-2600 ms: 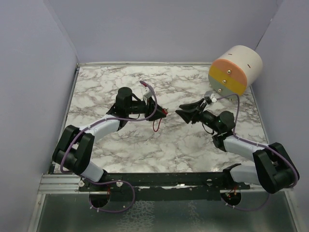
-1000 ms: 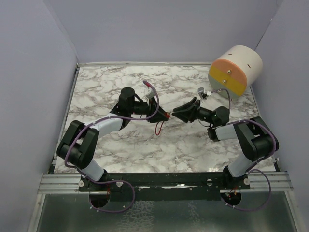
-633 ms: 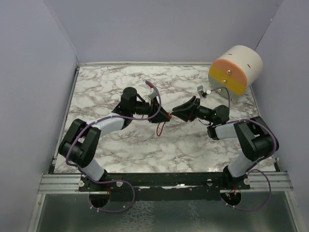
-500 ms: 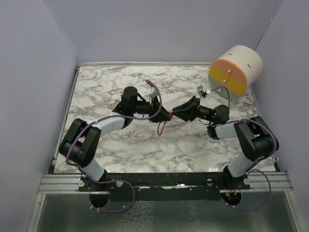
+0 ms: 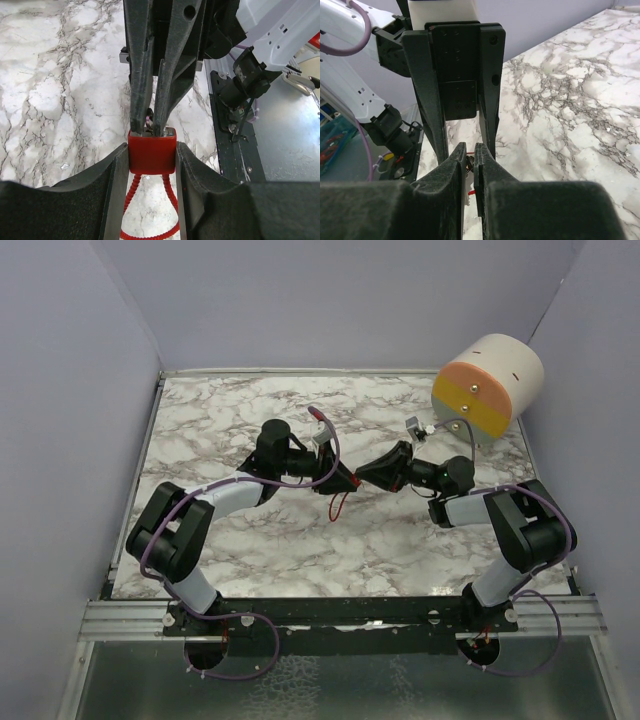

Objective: Unlock with the key

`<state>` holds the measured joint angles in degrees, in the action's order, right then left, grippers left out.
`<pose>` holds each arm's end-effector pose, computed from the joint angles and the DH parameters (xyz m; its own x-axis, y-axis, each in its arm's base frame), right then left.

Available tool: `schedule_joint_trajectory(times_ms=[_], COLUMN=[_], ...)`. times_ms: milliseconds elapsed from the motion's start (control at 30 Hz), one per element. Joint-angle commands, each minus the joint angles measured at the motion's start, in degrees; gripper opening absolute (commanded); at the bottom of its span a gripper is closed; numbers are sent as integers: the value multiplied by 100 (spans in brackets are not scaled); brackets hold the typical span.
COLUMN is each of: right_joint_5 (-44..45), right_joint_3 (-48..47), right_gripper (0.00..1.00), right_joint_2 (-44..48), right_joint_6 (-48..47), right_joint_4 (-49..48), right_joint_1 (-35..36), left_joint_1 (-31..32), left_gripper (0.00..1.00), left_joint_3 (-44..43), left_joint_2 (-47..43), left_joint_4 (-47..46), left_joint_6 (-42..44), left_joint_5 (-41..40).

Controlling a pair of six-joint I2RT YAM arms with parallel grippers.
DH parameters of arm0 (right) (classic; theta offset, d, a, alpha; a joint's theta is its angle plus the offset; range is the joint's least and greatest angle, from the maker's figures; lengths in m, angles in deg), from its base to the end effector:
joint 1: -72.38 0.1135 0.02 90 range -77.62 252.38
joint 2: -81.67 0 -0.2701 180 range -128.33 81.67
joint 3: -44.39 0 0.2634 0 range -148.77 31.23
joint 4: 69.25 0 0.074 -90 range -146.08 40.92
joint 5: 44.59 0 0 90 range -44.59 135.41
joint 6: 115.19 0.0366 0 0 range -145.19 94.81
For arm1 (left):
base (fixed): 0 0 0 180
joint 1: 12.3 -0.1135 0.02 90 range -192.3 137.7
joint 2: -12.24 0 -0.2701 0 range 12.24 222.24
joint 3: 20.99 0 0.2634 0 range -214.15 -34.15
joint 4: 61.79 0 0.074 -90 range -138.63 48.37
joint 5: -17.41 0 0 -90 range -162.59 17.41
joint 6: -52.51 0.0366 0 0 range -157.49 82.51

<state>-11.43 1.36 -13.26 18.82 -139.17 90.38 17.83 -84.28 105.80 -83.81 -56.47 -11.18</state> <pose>0.2712 0.1203 0.2044 -0.4319 0.2593 -0.8639 -0.8705 0.1308 0.4744 0.2908 -0.2059 0.2372 -0.4399 0.0754 -0.8949 0.8975 0.0023 -0.4410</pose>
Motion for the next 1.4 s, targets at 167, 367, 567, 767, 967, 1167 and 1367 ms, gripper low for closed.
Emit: schedule_joint_trajectory(times_ms=[167, 367, 567, 767, 967, 1167, 1367], right_joint_5=[-161, -135, -59, 100, 393, 606, 793], right_joint_3=[-169, -177, -171, -97, 12, 51, 51], right_gripper=[1, 1, 1, 1, 1, 1, 1], right_joint_2=[-121, -139, -174, 30, 375, 675, 892], right_joint_6=[36, 84, 199, 23, -175, -405, -578], right_joint_4=[-1870, -1861, -1827, -1361, -710, -75, 489], right_joint_1=[-16, -16, -16, -20, -9, -7, -7], left_joint_1=[80, 104, 244, 402, 622, 825, 1016], left_gripper=[0, 0, 0, 0, 0, 0, 0], left_joint_3=[-219, -146, 29, 177, 286, 328, 311], left_joint_2=[-26, -153, -432, -712, -896, -944, -946], left_joint_4=[-260, -263, -270, -266, -270, -266, -268], left_joint_6=[-27, -26, 0, 58, 111, 100, 121], left_joint_5=[20, -401, -1383, -2196, -2950, -3577, -4085])
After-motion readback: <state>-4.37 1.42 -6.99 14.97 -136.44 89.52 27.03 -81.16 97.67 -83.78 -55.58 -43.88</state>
